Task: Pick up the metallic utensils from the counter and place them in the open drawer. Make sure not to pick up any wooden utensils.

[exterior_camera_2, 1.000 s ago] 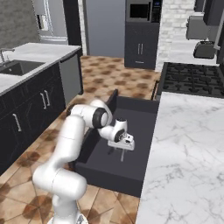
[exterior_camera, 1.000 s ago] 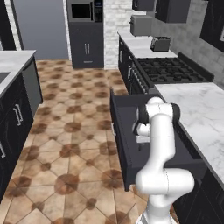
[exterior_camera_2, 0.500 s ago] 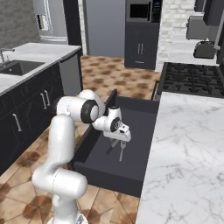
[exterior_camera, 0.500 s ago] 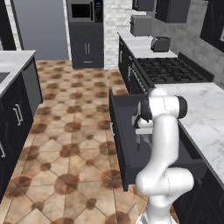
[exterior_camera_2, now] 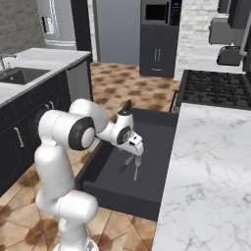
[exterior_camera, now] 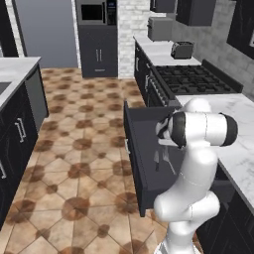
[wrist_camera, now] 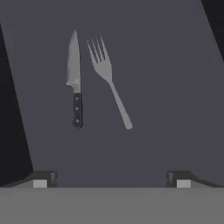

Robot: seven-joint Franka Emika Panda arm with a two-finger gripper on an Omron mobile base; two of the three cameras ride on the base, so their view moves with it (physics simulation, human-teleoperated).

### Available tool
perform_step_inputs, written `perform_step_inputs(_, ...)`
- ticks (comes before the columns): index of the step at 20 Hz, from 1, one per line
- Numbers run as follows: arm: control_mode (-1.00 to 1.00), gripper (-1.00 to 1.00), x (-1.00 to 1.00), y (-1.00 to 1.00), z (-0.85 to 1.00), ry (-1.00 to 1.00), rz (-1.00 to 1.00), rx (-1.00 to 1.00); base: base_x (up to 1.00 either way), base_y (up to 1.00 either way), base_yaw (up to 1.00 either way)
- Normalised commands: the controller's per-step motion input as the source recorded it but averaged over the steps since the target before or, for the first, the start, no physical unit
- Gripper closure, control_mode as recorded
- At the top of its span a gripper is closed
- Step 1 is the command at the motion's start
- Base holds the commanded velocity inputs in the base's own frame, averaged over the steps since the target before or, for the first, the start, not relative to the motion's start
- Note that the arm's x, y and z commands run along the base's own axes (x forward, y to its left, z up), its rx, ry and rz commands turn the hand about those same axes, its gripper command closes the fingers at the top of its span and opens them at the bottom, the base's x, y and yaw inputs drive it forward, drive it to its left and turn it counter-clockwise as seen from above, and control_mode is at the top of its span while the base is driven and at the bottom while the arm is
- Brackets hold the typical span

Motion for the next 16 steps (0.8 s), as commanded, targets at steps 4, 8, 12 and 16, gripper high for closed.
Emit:
perform_step_inputs(4, -1.00, -1.00, -0.61, 0.03, 1.00, -0.24, -0.01, 0.09, 0.00, 0.00, 0.00)
perform_step_inputs(8, -1.00, -1.00, -0.53, 0.09, 1.00, -0.17, 0.00, 0.04, 0.00, 0.00, 0.00)
perform_step_inputs(12, -1.00, -1.00, -0.57, 0.12, 1.00, -0.06, 0.00, 0.00, 0.00, 0.00, 0.00)
perform_step_inputs(16, -1.00, -1.00, -0.80, 0.03, 1.00, -0.04, 0.00, 0.00, 0.00, 0.00, 0.00)
